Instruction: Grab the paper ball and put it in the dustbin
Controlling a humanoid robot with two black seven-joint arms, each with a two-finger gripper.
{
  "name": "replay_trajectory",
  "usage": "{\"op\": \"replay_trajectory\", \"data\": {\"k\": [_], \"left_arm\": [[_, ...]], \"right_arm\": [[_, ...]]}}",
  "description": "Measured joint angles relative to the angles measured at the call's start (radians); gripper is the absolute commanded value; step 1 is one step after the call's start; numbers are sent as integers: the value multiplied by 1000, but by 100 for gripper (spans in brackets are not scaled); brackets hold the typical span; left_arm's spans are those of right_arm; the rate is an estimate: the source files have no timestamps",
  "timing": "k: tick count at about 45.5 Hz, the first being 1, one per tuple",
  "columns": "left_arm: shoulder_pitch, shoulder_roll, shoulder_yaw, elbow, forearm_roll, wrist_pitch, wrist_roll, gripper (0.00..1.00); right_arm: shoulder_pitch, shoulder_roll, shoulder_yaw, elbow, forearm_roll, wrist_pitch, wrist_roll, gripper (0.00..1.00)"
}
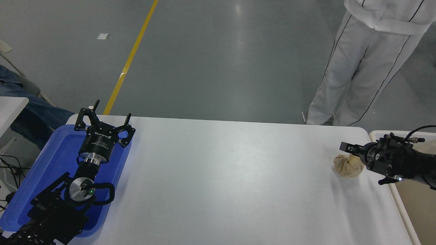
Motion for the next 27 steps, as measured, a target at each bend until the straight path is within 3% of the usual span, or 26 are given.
{"op": "replay_trajectory", "data": {"k": [27], "left_arm": [[0,0,0,0,0,0,0,100]], "right_arm": [[-70,42,10,-38,2,-8,6,100]]}}
